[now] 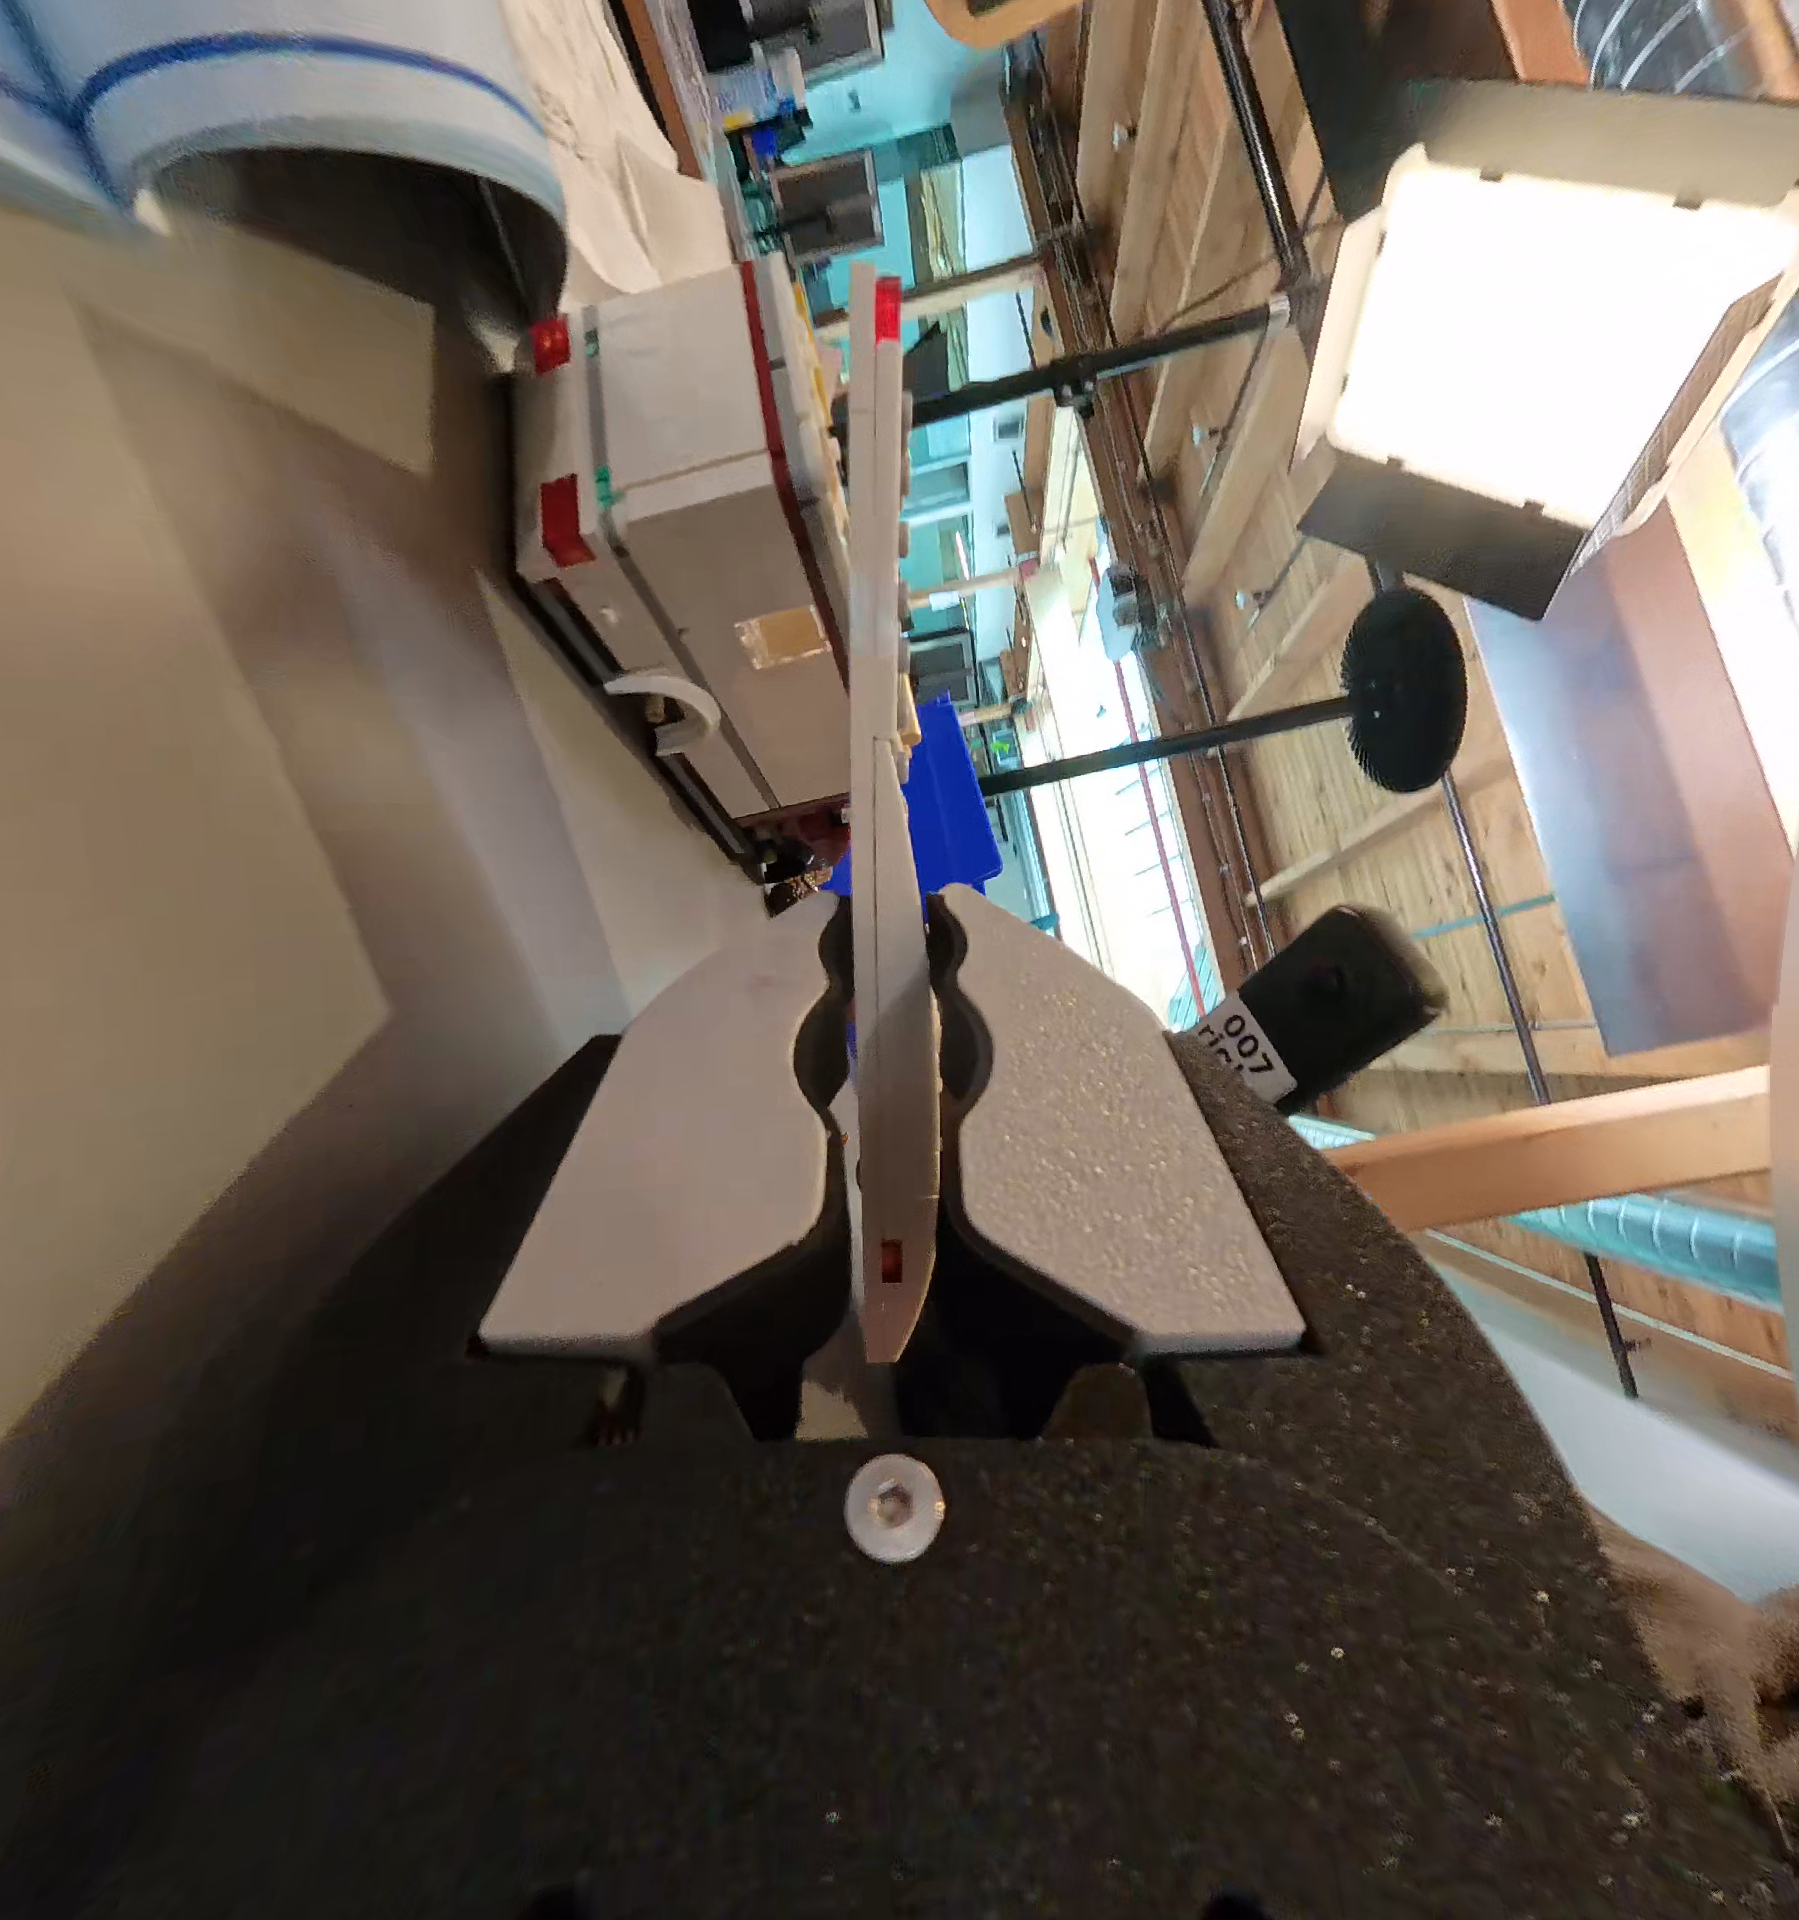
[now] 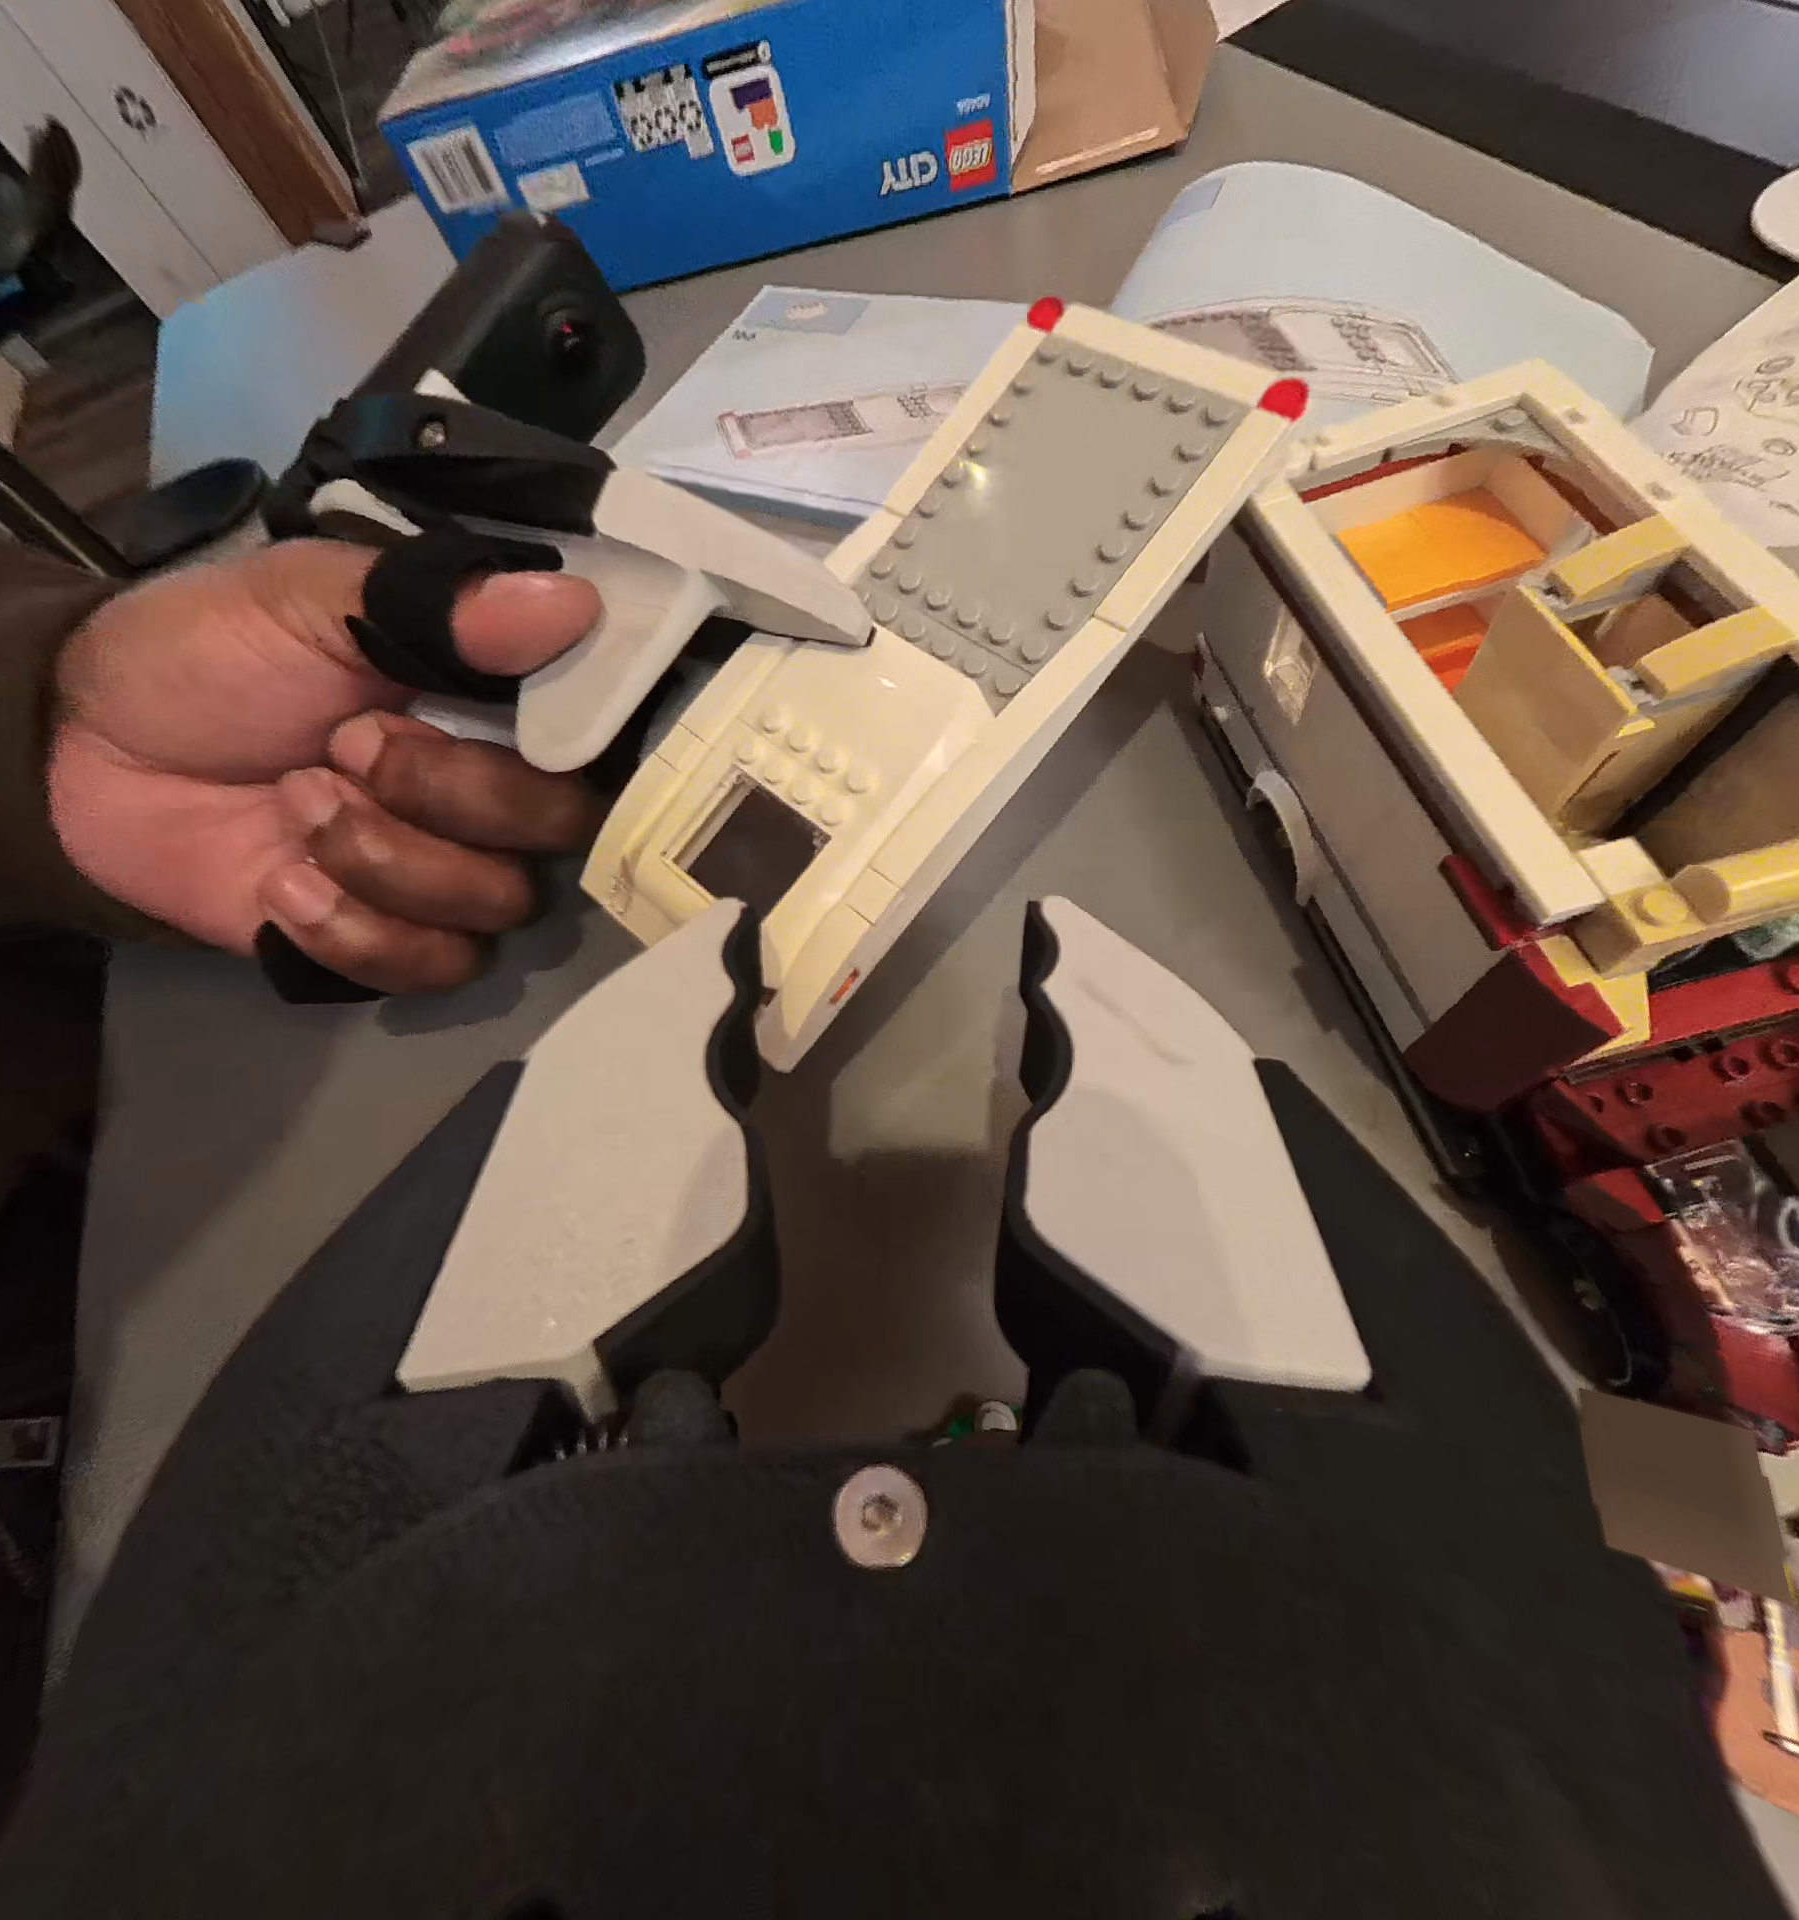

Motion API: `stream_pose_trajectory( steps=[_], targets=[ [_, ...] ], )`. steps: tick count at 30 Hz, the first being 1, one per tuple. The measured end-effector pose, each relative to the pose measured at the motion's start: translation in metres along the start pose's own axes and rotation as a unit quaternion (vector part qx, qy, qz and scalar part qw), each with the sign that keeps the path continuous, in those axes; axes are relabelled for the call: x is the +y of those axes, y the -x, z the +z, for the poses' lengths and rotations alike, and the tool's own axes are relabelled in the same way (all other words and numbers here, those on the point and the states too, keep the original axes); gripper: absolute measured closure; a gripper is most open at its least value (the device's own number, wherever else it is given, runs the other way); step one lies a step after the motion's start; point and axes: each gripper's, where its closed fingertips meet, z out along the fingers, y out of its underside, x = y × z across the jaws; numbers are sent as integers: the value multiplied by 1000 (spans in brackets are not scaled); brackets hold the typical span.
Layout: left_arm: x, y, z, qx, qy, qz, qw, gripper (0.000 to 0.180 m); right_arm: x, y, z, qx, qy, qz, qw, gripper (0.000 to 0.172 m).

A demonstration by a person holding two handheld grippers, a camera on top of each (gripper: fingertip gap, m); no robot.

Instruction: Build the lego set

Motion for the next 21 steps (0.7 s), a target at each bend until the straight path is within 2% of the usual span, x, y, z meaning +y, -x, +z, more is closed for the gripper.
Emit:
stream_pose_trajectory(
  steps=[8,16,21],
  targets=[
    [15,5,-13,-9,-49,-62,997,168,14,25,0,-1,37,-140,989,112],
    [9,9,-15,-14,-90,-78,993,168,20,39,-4,51,20,-323,945,104],
    [7,6,-11,3,-103,-111,988,168,15,34,-1,120,-7,-379,917,112]
  ],
)
